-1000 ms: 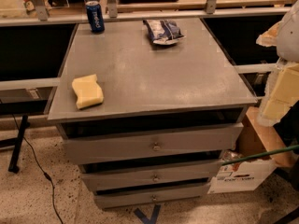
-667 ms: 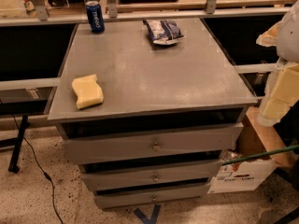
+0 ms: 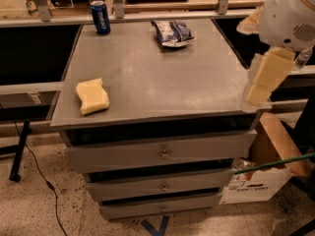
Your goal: Pick sponge
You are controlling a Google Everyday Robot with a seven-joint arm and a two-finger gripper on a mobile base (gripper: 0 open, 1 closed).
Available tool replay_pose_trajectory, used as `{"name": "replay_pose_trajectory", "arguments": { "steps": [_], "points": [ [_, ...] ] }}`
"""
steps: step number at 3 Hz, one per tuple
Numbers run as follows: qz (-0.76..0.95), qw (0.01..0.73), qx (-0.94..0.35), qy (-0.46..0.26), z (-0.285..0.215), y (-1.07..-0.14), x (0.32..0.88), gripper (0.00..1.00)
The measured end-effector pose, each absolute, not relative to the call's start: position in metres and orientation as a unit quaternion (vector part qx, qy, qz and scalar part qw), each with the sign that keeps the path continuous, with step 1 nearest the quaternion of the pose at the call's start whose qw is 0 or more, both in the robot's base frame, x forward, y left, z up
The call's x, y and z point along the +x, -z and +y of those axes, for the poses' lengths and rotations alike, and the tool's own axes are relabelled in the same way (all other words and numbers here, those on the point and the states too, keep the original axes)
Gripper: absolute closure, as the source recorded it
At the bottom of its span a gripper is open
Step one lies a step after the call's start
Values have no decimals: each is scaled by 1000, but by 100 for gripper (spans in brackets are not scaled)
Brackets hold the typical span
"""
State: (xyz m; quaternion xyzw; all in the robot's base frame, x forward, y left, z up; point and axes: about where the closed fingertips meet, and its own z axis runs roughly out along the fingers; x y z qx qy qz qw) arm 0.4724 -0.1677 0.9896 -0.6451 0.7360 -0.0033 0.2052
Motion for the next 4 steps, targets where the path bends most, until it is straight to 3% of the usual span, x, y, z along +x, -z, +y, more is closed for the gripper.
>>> {"name": "replay_pose_trajectory", "arguments": {
  "steps": [2,3,4],
  "points": [
    [627,263,-729,-84,-13,-981,543,0],
    [603,268,-747,-88,30,-967,554,0],
    [603,268,-747,-88,30,-967,554,0]
  ]
}}
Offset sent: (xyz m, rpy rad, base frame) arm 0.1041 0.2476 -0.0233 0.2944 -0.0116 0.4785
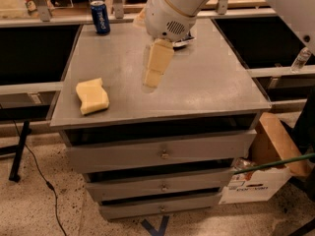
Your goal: Pick sponge
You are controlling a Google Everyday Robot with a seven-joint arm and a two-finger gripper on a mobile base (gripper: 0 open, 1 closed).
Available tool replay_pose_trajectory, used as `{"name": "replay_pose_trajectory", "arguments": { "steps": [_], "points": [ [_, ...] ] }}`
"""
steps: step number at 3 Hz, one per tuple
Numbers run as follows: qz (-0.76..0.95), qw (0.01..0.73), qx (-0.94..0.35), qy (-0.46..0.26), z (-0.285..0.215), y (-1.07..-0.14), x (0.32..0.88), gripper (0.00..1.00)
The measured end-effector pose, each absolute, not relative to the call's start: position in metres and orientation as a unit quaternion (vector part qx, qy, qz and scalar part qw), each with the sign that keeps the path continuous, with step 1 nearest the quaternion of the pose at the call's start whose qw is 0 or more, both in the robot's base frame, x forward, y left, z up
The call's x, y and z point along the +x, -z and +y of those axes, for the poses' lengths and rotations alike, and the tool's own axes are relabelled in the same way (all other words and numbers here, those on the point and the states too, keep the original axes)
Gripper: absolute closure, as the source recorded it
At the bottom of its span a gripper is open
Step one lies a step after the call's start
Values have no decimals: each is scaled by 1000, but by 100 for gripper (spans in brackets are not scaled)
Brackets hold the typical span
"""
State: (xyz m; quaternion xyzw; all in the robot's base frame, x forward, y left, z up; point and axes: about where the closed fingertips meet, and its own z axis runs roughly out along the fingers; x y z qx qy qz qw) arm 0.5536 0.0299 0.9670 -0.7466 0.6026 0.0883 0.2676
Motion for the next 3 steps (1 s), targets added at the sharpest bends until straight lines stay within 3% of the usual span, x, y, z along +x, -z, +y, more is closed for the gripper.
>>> {"name": "replay_pose_trajectory", "arguments": {
  "steps": [3],
  "points": [
    [641,246,-708,-165,87,-900,583,0]
  ]
}}
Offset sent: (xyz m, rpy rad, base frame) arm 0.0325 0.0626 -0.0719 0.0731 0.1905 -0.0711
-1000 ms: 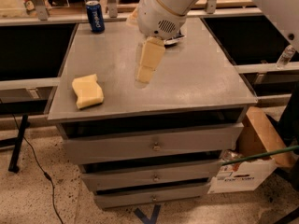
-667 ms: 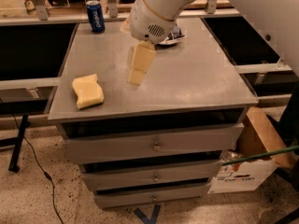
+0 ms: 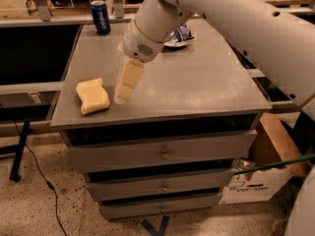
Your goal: Pick sponge
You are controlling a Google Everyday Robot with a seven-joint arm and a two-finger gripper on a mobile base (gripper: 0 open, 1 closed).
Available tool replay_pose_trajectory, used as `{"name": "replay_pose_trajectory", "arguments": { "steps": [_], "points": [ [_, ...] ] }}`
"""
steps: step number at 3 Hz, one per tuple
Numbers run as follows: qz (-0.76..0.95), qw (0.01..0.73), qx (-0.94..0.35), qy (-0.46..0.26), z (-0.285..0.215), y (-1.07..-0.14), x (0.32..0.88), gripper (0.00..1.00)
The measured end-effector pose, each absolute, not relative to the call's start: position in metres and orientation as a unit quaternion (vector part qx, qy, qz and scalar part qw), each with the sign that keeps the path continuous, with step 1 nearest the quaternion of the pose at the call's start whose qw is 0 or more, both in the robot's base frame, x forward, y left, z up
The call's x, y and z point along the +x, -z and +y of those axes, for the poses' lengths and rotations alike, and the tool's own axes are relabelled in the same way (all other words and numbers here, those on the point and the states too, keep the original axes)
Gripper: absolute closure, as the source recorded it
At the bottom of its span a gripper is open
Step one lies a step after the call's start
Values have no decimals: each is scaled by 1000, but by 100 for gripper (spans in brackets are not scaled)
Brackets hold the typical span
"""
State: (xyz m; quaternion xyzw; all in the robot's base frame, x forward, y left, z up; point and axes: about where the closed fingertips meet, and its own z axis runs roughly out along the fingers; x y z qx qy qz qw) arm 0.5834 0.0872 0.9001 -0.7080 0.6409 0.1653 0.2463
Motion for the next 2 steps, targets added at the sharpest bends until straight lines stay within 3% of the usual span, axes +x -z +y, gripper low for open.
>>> {"name": "replay_pose_trajectory", "arguments": {
  "steps": [2],
  "points": [
    [633,263,-687,-243,124,-865,595,0]
  ]
}}
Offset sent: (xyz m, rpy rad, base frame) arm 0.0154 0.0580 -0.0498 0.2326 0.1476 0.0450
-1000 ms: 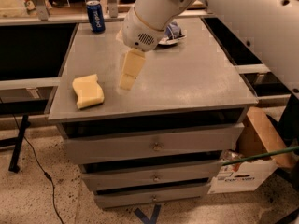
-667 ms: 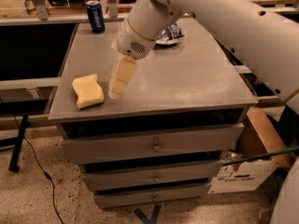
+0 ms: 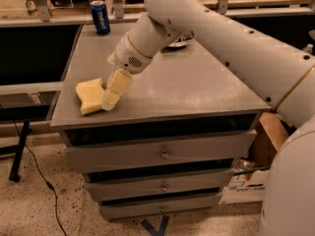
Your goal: Pick sponge
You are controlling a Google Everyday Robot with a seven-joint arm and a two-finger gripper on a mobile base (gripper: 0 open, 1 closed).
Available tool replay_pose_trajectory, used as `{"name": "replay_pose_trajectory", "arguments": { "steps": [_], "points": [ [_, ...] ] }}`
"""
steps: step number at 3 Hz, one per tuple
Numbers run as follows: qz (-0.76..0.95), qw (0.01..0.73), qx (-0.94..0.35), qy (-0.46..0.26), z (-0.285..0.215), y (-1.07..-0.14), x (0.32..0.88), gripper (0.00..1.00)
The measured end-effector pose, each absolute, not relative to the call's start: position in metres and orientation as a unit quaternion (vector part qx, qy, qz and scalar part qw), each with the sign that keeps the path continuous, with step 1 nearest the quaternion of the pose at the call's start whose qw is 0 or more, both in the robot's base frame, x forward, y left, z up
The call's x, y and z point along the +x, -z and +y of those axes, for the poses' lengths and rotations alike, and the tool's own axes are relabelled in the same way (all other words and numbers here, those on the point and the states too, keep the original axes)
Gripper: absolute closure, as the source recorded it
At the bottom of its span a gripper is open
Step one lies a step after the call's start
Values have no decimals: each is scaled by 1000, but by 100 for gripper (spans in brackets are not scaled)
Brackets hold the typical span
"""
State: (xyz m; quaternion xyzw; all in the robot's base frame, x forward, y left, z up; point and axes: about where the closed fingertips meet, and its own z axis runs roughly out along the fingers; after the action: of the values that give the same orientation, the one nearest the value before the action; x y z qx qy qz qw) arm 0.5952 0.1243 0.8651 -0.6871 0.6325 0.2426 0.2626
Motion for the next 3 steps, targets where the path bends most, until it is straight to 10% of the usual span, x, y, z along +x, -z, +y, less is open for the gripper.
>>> {"name": "replay_pose_trajectory", "arguments": {
  "steps": [3],
  "points": [
    [589,277,-699,-296,166,-837,588,0]
  ]
}}
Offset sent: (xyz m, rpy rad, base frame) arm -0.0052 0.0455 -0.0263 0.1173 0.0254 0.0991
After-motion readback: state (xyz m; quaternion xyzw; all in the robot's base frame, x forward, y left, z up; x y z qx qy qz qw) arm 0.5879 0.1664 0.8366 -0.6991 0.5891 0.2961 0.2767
